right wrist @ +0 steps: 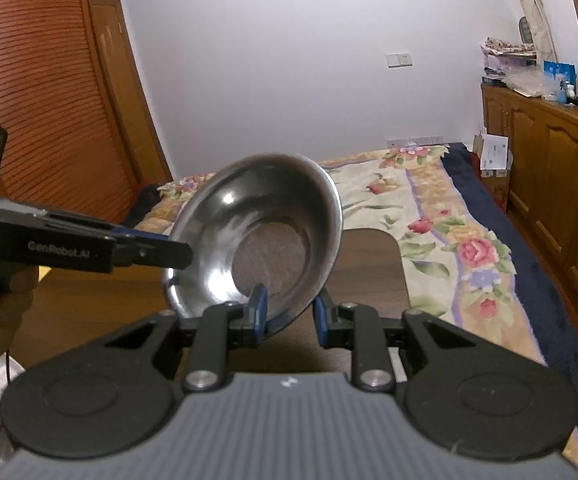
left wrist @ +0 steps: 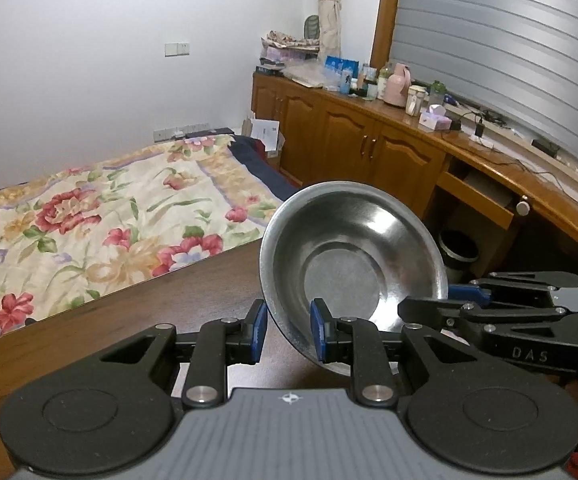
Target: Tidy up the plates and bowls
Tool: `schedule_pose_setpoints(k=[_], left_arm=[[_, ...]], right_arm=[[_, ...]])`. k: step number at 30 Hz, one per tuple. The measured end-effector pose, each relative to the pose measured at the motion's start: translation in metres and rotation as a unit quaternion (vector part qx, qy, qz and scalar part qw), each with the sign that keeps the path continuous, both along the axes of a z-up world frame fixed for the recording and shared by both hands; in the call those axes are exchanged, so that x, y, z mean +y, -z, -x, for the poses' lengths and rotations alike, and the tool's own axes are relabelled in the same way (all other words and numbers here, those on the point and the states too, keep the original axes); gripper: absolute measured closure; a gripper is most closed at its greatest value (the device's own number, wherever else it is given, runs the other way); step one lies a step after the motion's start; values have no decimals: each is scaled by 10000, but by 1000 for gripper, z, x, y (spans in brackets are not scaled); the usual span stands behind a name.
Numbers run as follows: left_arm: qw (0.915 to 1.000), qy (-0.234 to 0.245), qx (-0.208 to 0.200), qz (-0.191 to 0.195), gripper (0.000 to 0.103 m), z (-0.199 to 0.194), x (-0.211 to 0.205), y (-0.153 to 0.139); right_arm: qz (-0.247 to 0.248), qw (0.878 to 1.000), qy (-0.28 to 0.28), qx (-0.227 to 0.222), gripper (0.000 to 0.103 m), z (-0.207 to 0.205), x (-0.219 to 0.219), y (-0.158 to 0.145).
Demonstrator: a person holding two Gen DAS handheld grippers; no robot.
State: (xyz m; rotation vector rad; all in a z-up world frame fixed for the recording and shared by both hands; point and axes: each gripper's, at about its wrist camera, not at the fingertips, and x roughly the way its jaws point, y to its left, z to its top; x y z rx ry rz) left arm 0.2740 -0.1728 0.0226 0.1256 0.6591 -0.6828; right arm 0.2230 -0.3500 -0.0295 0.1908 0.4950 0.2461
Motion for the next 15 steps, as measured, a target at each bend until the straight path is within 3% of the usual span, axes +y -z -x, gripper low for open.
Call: schedule_pose_setpoints(k=[15], left_arm=[[9994, 19, -285, 170, 78, 46, 26, -19]], right_arm=[[-50, 9998, -64, -193, 77, 23, 10, -18]])
